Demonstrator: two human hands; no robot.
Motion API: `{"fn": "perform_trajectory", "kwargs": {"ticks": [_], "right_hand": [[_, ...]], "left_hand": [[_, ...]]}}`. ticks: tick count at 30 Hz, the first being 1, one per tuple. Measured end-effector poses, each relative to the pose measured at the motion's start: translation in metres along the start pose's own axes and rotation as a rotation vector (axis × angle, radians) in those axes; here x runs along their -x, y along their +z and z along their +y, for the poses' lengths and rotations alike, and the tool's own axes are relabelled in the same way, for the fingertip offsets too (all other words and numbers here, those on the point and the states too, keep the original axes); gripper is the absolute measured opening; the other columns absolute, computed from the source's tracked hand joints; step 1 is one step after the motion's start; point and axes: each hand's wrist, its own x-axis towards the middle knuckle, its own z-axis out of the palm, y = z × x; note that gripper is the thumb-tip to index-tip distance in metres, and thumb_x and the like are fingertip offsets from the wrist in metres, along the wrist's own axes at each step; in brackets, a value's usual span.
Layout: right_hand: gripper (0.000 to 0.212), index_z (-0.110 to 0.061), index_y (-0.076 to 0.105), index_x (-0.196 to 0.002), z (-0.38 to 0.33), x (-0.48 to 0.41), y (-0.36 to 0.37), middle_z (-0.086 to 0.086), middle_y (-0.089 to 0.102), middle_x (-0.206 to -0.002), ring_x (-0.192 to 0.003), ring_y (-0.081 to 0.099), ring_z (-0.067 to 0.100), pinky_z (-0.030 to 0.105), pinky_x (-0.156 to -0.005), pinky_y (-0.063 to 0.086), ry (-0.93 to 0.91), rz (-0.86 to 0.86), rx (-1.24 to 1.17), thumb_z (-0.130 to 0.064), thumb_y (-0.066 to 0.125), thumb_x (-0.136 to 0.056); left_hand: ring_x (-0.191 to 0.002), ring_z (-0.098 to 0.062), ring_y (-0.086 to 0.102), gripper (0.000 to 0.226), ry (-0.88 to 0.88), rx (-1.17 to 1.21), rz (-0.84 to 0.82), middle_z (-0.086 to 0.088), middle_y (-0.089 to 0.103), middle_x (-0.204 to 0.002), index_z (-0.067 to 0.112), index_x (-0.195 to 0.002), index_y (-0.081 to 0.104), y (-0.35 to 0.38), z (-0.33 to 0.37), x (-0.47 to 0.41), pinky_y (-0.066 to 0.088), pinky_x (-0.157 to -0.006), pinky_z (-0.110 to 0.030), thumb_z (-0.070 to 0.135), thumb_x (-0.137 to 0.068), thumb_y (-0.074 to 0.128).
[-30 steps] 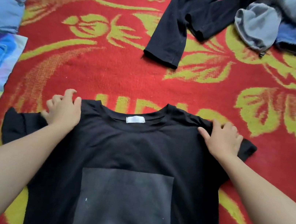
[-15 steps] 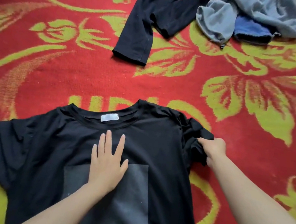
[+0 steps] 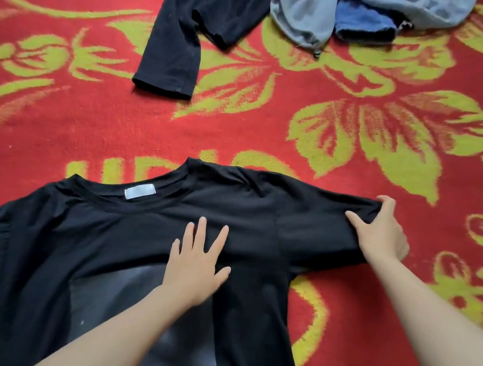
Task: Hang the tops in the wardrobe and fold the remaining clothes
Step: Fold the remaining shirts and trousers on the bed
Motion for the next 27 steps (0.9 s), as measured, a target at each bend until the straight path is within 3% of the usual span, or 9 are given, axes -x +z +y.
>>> {"fn": "perform_trajectory", "kwargs": {"ticks": [4, 7, 10, 12, 13, 18, 23, 25, 27], "right_hand": [[0.076, -0.016, 0.022, -0.146, 0.014, -0.004, 0.003, 0.021, 0.038, -0.139, -0.128, 0.036, 0.038, 0.047, -0.103, 0.029, 0.077, 0.032, -0.12, -0.046, 0.059, -0.087], [0.069, -0.002, 0.032, -0.14, 0.022, 0.003, 0.01, 0.023, 0.038, -0.139, -0.129, 0.037, 0.039, 0.043, -0.104, 0.031, 0.207, -0.066, -0.201, -0.044, 0.055, -0.09], [0.052, -0.001, 0.052, -0.117, 0.027, 0.011, 0.021, 0.02, 0.059, -0.113, -0.095, 0.06, 0.034, 0.035, -0.073, 0.053, 0.29, -0.185, -0.384, -0.035, 0.068, -0.082], [0.022, -0.003, 0.059, -0.094, 0.032, 0.015, 0.02, 0.011, 0.062, -0.085, -0.059, 0.059, 0.018, 0.016, -0.04, 0.042, 0.319, -0.279, -0.597, -0.017, 0.07, -0.081], [0.011, -0.007, 0.058, -0.083, 0.033, 0.017, 0.017, 0.007, 0.06, -0.08, -0.052, 0.056, 0.013, 0.012, -0.036, 0.037, 0.336, -0.321, -0.69, -0.009, 0.069, -0.081], [0.012, -0.019, 0.057, -0.08, 0.034, 0.03, 0.001, -0.006, 0.062, -0.085, -0.087, 0.055, 0.013, 0.028, -0.076, 0.04, 0.305, -0.43, -0.975, -0.01, 0.064, -0.084], [0.022, -0.018, 0.059, -0.09, 0.02, 0.044, -0.012, -0.008, 0.07, -0.08, -0.075, 0.061, 0.008, 0.024, -0.066, 0.049, -0.015, -0.4, -0.97, 0.004, 0.059, -0.086], [0.014, -0.014, 0.057, -0.087, 0.002, 0.055, -0.012, 0.005, 0.066, -0.084, -0.073, 0.059, 0.013, 0.027, -0.066, 0.046, -0.325, -0.178, -0.674, -0.001, 0.06, -0.085], [0.004, -0.014, 0.059, -0.082, -0.015, 0.077, 0.0, 0.009, 0.063, -0.075, -0.065, 0.059, 0.022, 0.032, -0.055, 0.045, -0.69, 0.045, -0.285, -0.015, 0.055, -0.081]], "left_hand": [[-0.142, -0.034, -0.019, 0.074, 0.015, -0.087, -0.062, -0.016, -0.027, -0.152, 0.033, -0.145, -0.021, 0.009, 0.006, -0.003, 0.005, -0.116, -0.045, 0.056, -0.095, 0.029], [-0.142, -0.035, -0.02, 0.074, 0.004, -0.087, -0.082, -0.016, -0.028, -0.152, 0.036, -0.145, -0.019, 0.013, 0.008, -0.005, 0.005, -0.116, -0.045, 0.058, -0.094, 0.03], [-0.142, -0.034, -0.02, 0.073, 0.006, -0.066, -0.129, -0.015, -0.027, -0.152, 0.038, -0.146, -0.015, 0.006, 0.006, -0.008, 0.006, -0.116, -0.044, 0.058, -0.094, 0.032], [-0.142, -0.033, -0.018, 0.071, 0.01, -0.049, -0.175, -0.014, -0.025, -0.153, 0.04, -0.147, -0.011, 0.001, 0.005, -0.012, 0.009, -0.115, -0.043, 0.058, -0.093, 0.033], [-0.143, -0.033, -0.017, 0.07, 0.01, -0.038, -0.198, -0.013, -0.023, -0.154, 0.04, -0.147, -0.008, -0.003, 0.004, -0.012, 0.01, -0.115, -0.043, 0.058, -0.093, 0.033], [-0.145, -0.029, -0.004, 0.058, -0.044, 0.182, -0.227, -0.009, -0.006, -0.158, 0.037, -0.147, 0.02, -0.024, 0.009, -0.013, 0.018, -0.113, -0.04, 0.053, -0.094, 0.037], [-0.128, -0.017, 0.039, 0.034, -0.052, 0.729, -0.024, -0.001, 0.049, -0.136, 0.019, -0.125, 0.057, -0.04, 0.022, -0.015, 0.033, -0.101, -0.027, 0.03, -0.094, 0.05], [-0.111, -0.013, 0.051, 0.018, -0.126, 1.035, -0.012, 0.002, 0.06, -0.115, 0.019, -0.108, 0.063, -0.047, 0.026, -0.014, 0.039, -0.086, -0.023, 0.024, -0.094, 0.051], [-0.108, -0.016, 0.053, 0.02, -0.293, 1.402, -0.059, -0.001, 0.06, -0.116, 0.019, -0.103, 0.061, -0.05, 0.023, -0.014, 0.038, -0.088, -0.029, 0.032, -0.095, 0.048]]}}
